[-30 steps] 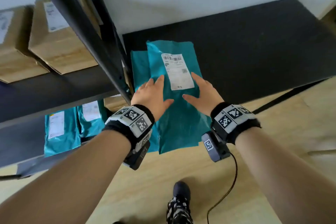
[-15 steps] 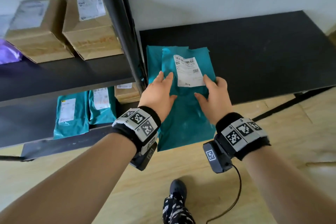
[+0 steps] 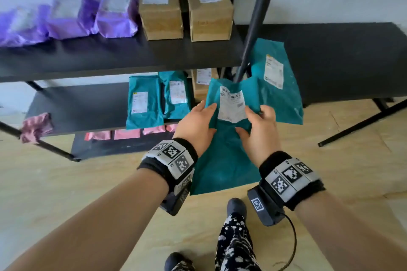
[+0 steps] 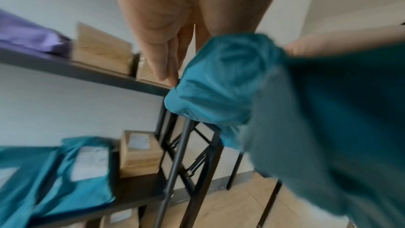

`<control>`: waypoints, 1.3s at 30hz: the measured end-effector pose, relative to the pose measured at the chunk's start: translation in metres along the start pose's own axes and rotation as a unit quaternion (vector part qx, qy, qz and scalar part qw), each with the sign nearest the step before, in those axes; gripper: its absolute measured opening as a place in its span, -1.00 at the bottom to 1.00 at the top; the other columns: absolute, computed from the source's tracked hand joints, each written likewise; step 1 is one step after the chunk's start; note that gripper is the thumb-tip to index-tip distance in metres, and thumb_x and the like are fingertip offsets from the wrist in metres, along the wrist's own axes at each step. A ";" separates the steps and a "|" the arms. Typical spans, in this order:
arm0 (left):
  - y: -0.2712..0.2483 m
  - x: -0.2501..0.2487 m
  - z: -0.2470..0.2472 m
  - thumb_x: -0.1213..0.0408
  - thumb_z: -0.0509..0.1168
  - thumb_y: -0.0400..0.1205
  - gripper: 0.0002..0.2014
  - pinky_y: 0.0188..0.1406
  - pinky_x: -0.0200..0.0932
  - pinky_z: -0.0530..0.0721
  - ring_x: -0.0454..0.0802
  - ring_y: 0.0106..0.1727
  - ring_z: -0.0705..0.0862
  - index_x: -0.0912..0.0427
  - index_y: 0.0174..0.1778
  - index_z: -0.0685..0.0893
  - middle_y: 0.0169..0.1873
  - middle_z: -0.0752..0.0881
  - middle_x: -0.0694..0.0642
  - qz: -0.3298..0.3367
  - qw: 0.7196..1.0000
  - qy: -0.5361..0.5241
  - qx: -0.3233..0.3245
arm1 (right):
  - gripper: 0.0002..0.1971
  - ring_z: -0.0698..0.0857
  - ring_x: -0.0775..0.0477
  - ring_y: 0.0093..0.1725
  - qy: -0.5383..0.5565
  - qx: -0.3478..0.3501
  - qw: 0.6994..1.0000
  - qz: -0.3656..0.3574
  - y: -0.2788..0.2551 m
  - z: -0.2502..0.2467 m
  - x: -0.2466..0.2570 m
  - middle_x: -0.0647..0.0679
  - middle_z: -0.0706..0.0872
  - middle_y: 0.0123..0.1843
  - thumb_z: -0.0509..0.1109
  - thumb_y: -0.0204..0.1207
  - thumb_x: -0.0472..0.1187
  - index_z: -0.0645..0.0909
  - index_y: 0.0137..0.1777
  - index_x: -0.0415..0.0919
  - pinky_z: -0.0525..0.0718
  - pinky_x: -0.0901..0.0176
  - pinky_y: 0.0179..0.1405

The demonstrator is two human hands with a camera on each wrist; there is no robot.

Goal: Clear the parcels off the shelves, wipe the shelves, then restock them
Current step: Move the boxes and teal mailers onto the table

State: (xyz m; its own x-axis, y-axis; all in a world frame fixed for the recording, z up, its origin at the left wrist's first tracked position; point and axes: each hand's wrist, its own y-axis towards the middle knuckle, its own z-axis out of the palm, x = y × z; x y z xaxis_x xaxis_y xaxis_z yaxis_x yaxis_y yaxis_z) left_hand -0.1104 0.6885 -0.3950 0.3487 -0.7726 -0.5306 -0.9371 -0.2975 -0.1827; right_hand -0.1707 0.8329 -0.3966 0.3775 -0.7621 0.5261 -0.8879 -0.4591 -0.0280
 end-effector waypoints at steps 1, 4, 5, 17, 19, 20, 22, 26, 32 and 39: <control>-0.010 0.014 -0.001 0.28 0.29 0.63 -0.33 0.55 -0.10 0.25 0.07 0.62 0.20 0.07 0.63 0.17 0.63 0.15 0.17 -0.012 1.000 -0.009 0.003 | -0.45 0.45 -0.25 0.40 -0.003 0.011 1.000 -0.004 -0.005 0.010 0.010 -0.29 0.29 0.46 0.44 0.49 -0.27 0.44 0.48 -0.27 0.30 0.22 0.40; -0.043 0.074 -0.012 0.26 0.31 0.62 -0.33 0.54 -0.11 0.23 0.08 0.62 0.22 0.06 0.63 0.18 0.63 0.17 0.17 -0.072 0.997 -0.025 0.000 | -0.45 0.42 -0.20 0.43 -0.024 0.057 0.997 -0.036 -0.015 0.054 0.051 -0.24 0.26 0.49 0.42 0.51 -0.22 0.41 0.51 -0.21 0.28 0.23 0.42; -0.050 0.094 -0.015 0.26 0.32 0.61 -0.33 0.54 -0.11 0.24 0.08 0.61 0.23 0.06 0.63 0.20 0.62 0.18 0.16 -0.092 0.995 -0.030 0.000 | -0.45 0.41 -0.19 0.43 -0.028 0.073 0.996 -0.047 -0.015 0.068 0.064 -0.22 0.25 0.49 0.41 0.52 -0.21 0.40 0.51 -0.20 0.26 0.25 0.42; -0.024 0.304 -0.030 0.39 0.43 0.49 -0.29 0.40 -0.16 0.38 0.11 0.47 0.45 0.24 0.56 0.32 0.48 0.45 0.17 -0.252 0.957 -0.141 -0.032 | -0.46 0.36 -0.19 0.48 0.016 0.230 0.968 -0.100 0.071 0.274 0.167 -0.26 0.20 0.53 0.38 0.56 -0.25 0.36 0.53 -0.24 0.17 0.33 0.44; -0.001 0.347 -0.029 0.39 0.46 0.46 -0.25 0.46 -0.08 0.39 0.13 0.47 0.45 0.24 0.57 0.31 0.48 0.46 0.20 -0.267 0.952 -0.145 -0.041 | -0.45 0.38 -0.19 0.47 0.024 0.242 0.964 -0.106 0.097 0.315 0.179 -0.28 0.20 0.52 0.38 0.56 -0.25 0.36 0.54 -0.24 0.15 0.38 0.39; 0.009 0.368 -0.026 0.36 0.48 0.45 -0.22 0.49 -0.03 0.37 0.12 0.48 0.43 0.23 0.58 0.29 0.49 0.44 0.19 -0.273 0.951 -0.140 -0.047 | -0.45 0.38 -0.18 0.46 0.030 0.246 0.963 -0.104 0.108 0.335 0.184 -0.28 0.22 0.51 0.39 0.56 -0.25 0.36 0.53 -0.24 0.15 0.40 0.38; 0.031 0.411 -0.019 0.27 0.52 0.43 -0.17 0.53 -0.02 0.31 0.11 0.53 0.37 0.20 0.59 0.27 0.52 0.41 0.19 -0.277 0.953 -0.109 -0.057 | -0.44 0.39 -0.16 0.46 0.051 0.246 0.963 -0.098 0.131 0.376 0.195 -0.28 0.25 0.49 0.42 0.53 -0.27 0.38 0.52 -0.26 0.14 0.44 0.39; 0.073 0.487 -0.005 0.18 0.51 0.44 -0.16 0.54 -0.09 0.25 0.09 0.56 0.31 0.17 0.60 0.26 0.53 0.38 0.18 -0.261 0.961 -0.061 -0.074 | -0.44 0.38 -0.17 0.44 0.076 0.231 0.966 -0.087 0.168 0.455 0.210 -0.28 0.27 0.47 0.44 0.51 -0.30 0.40 0.50 -0.28 0.13 0.47 0.36; 0.132 0.576 0.020 0.14 0.48 0.46 -0.13 0.57 -0.14 0.15 0.11 0.62 0.15 0.14 0.63 0.16 0.58 0.20 0.26 -0.194 0.980 -0.021 -0.044 | -0.32 0.49 -0.19 0.32 0.003 0.216 0.973 -0.076 0.218 0.545 0.215 -0.26 0.11 0.54 0.39 0.56 -0.26 0.14 0.61 -0.28 0.21 0.41 0.23; 0.169 0.619 0.026 -0.19 0.20 0.59 -0.11 0.65 -0.02 -0.03 0.10 0.67 -0.14 0.02 0.66 -0.21 0.65 -0.21 0.21 -0.202 0.976 0.085 0.017 | -0.24 0.15 -0.23 0.58 -0.146 0.183 0.965 -0.116 0.257 0.576 0.231 -0.18 -0.11 0.68 0.33 0.59 -0.01 0.05 0.64 -0.28 0.23 0.10 0.50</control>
State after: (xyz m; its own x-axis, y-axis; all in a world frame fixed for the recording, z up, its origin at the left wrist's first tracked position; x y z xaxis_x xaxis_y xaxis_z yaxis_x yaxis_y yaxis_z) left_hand -0.0535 0.1748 -0.7759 0.6850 -0.6784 -0.2656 -0.7214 -0.5808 -0.3773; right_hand -0.1602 0.2764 -0.7716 0.6604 -0.6913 0.2934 -0.6389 -0.7225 -0.2642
